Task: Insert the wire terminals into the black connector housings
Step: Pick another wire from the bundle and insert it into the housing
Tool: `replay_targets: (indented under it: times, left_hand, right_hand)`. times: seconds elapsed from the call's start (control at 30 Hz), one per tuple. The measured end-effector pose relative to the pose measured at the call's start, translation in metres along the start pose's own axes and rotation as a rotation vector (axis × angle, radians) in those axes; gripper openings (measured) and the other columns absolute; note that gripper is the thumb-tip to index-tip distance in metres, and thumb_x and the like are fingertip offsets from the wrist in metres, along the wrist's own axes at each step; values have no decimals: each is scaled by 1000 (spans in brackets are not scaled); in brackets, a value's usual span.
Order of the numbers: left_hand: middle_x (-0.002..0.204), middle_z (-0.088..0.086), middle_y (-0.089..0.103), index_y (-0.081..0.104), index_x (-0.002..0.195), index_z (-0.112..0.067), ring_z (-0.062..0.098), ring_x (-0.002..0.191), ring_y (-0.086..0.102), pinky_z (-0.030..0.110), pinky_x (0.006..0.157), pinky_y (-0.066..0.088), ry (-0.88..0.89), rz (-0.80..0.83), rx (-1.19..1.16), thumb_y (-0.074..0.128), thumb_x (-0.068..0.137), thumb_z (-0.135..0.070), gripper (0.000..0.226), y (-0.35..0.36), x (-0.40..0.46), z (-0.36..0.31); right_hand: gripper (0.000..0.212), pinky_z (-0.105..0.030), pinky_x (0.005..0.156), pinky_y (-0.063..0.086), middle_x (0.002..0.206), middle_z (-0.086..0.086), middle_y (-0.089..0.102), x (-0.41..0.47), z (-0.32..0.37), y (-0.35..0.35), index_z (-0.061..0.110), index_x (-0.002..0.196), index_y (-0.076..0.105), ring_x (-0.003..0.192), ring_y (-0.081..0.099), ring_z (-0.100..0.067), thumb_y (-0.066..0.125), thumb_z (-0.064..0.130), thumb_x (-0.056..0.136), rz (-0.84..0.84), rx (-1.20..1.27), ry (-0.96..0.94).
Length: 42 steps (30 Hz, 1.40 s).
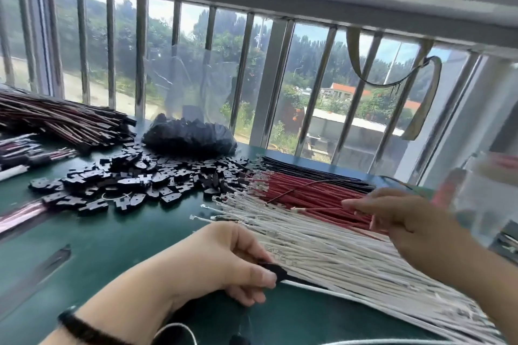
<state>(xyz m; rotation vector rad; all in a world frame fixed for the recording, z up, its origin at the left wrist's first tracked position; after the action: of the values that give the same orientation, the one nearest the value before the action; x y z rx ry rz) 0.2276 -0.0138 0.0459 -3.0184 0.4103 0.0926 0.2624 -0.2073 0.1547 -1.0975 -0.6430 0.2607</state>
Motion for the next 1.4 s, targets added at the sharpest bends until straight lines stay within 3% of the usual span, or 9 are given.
replay_targets:
  times: [0.07,0.13,0.23,0.33,0.43,0.5,0.73,1.17,1.4]
  left_hand:
    - [70,13,72,72,68,-17,21,64,71,27,58,58,11,27,22,82,62,-10,14,3,-1,-1]
    - [68,13,72,71,65,-21,21,65,71,26,59,57,9,48,53,83,56,-16,15,5,0,-1]
    - [67,14,72,72,65,-24,20,61,70,23,55,55,-2,74,89,84,49,-22,20,6,3,0]
    - [66,18,71,72,67,-22,19,54,68,22,51,52,2,69,112,85,47,-22,23,7,5,-2]
    - [62,23,69,72,64,-20,25,52,67,26,49,54,15,20,112,84,45,-20,23,5,7,-6]
    - [61,23,68,72,64,-17,25,48,65,26,47,53,26,8,106,83,48,-16,20,6,6,-8]
    - [55,21,64,71,61,-17,22,42,60,25,43,51,91,-42,90,83,54,-8,17,8,2,-18]
    - [56,20,65,73,71,-16,23,44,59,25,45,51,122,-13,65,83,43,-30,34,7,2,-16]
    - [58,18,67,73,71,-14,19,43,60,23,44,49,156,17,13,84,45,-30,32,11,0,-19]
  right_hand:
    - [59,-17,76,39,95,25,56,-10,-4,11,58,101,61,90,53,-1,54,1,87,-78,60,-2]
    - [20,-25,76,40,90,20,58,-14,2,18,59,91,65,86,54,-4,62,44,80,-107,65,-12]
    - [37,-20,62,41,80,21,60,-18,11,18,50,78,67,75,58,-5,48,79,66,-126,49,-56]
    - [15,-12,59,43,82,25,59,-19,23,22,48,97,64,74,59,0,61,51,82,-63,121,-118]
    - [53,-13,69,49,92,27,62,-25,21,31,53,106,61,81,62,3,62,4,86,-12,203,-122]
    - [59,-13,72,49,92,28,65,-27,20,34,52,102,64,84,62,6,58,-3,84,-12,255,-92]
    - [12,-27,64,53,76,27,65,-28,28,38,52,82,67,69,59,-5,64,50,70,-60,283,-61]
    - [14,-17,62,47,74,29,63,-32,39,42,44,81,66,74,58,-3,72,33,75,-78,289,-118]
    - [13,-24,61,51,78,24,63,-33,40,41,42,84,66,76,60,-6,60,47,74,-108,269,-144]
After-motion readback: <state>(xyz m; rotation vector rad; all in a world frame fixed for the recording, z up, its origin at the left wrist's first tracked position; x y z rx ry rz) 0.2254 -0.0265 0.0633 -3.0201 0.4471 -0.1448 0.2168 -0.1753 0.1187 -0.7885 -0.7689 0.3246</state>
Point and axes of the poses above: each hand's wrist, its own x-axis towards the middle knuckle, its own y-axis out of the palm, z = x × y, the point moved 9 cm from there along x, towards the middle knuckle
